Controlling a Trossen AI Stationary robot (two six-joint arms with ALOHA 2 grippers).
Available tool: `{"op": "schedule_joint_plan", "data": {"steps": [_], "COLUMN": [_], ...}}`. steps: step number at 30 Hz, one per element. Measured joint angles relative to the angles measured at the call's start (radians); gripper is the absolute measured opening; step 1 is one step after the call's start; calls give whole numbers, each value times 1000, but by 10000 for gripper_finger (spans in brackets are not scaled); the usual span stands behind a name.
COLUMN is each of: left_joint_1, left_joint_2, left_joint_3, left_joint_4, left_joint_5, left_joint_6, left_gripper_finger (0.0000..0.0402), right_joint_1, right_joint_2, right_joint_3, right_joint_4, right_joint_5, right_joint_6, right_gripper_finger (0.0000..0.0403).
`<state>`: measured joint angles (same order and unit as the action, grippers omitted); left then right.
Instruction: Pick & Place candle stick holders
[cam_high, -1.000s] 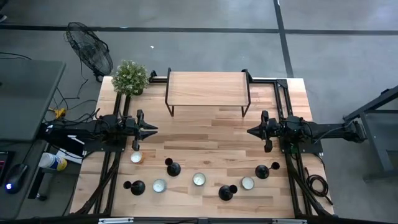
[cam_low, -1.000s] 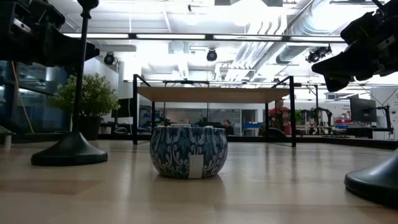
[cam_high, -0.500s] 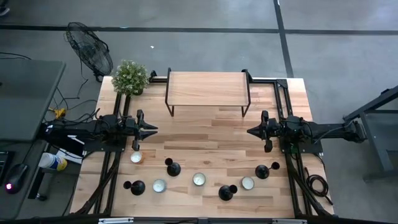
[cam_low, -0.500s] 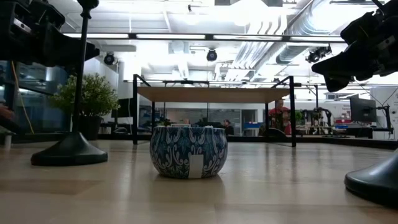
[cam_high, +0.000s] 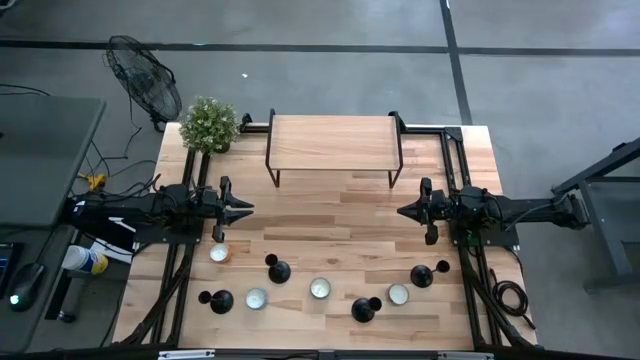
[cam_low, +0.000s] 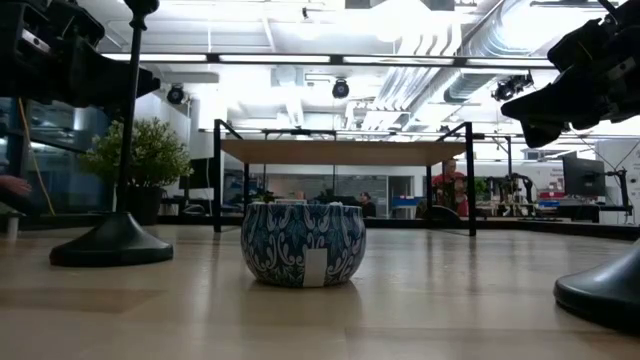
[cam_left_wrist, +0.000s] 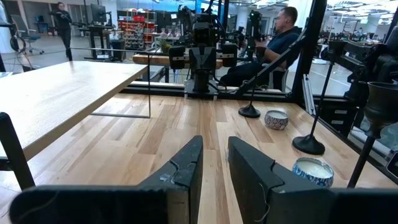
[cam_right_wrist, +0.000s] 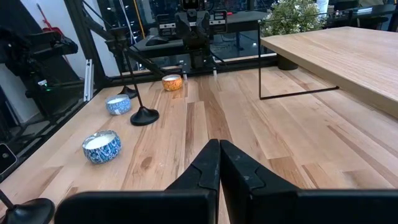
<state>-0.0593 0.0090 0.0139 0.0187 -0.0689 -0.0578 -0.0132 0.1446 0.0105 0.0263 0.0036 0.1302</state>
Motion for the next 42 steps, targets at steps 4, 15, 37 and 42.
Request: {"op": "schedule_joint_plan", "data": {"steps": [4, 15, 37, 42], "left_joint_1": [0, 0, 0, 0], "left_joint_2": [0, 0, 0, 0], "left_joint_3": [0, 0, 0, 0], "left_joint_4": [0, 0, 0, 0], "left_joint_5": [0, 0, 0, 0], "left_joint_6": [0, 0, 0, 0], "left_gripper_finger": [74, 74, 74, 74], "right_joint_1": [0, 0, 0, 0], "right_joint_2": [0, 0, 0, 0], "right_joint_3": [0, 0, 0, 0], "right_joint_4": [0, 0, 0, -1], "right_joint_5": [0, 0, 0, -11], "right_joint_6": [0, 0, 22, 160], "right_gripper_finger": [0, 0, 0, 0]}}
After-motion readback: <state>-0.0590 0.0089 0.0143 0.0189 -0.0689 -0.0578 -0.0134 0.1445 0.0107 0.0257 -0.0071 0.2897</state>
